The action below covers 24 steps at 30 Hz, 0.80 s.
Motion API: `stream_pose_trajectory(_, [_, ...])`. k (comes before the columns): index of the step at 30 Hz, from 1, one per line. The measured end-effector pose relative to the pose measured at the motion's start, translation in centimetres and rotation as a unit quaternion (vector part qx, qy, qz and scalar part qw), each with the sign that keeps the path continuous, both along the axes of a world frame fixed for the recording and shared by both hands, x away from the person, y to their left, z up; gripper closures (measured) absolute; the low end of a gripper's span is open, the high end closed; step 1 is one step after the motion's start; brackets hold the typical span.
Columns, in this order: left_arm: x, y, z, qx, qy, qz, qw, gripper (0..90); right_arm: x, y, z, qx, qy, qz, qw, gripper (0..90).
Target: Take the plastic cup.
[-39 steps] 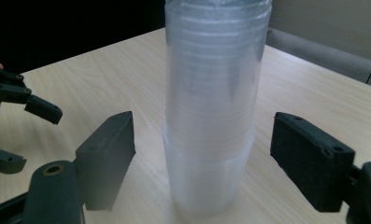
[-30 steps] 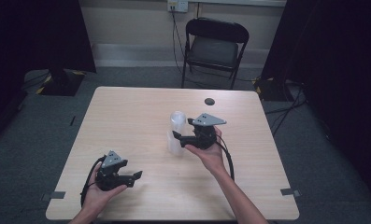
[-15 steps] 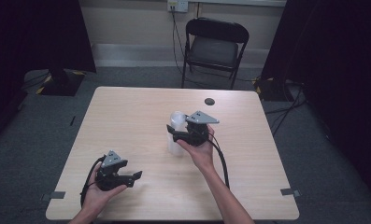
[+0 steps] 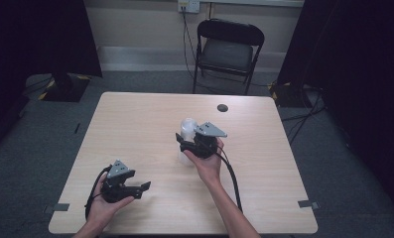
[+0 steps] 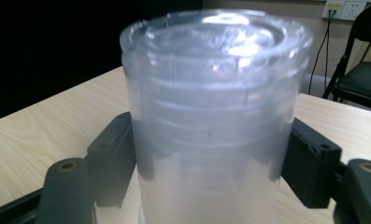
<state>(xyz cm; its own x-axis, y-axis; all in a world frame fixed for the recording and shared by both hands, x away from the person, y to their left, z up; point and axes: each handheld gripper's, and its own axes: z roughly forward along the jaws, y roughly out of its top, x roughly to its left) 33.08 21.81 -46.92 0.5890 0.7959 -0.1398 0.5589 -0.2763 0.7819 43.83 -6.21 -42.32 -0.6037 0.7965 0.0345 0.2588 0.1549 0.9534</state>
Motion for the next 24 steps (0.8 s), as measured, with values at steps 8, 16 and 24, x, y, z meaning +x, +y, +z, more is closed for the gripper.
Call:
stream_pose_trajectory(8, [0.05,0.01,-0.05,0.002,0.000,0.002,1.0000,23.0,0.28,-0.10,-0.21,0.013,0.009,-0.001,0.9999,32.4])
stream_pose_trajectory(16, [0.07,0.07,-0.06,0.003,-0.001,0.003,1.0000,23.0,0.33,-0.21,-0.03,0.013,0.006,-0.001,0.9999,32.5])
stream_pose_trajectory(24, [0.04,0.06,-0.03,0.002,-0.001,0.003,1.0000,23.0,0.29,-0.26,0.60,0.018,-0.001,-0.001,0.9998,33.7])
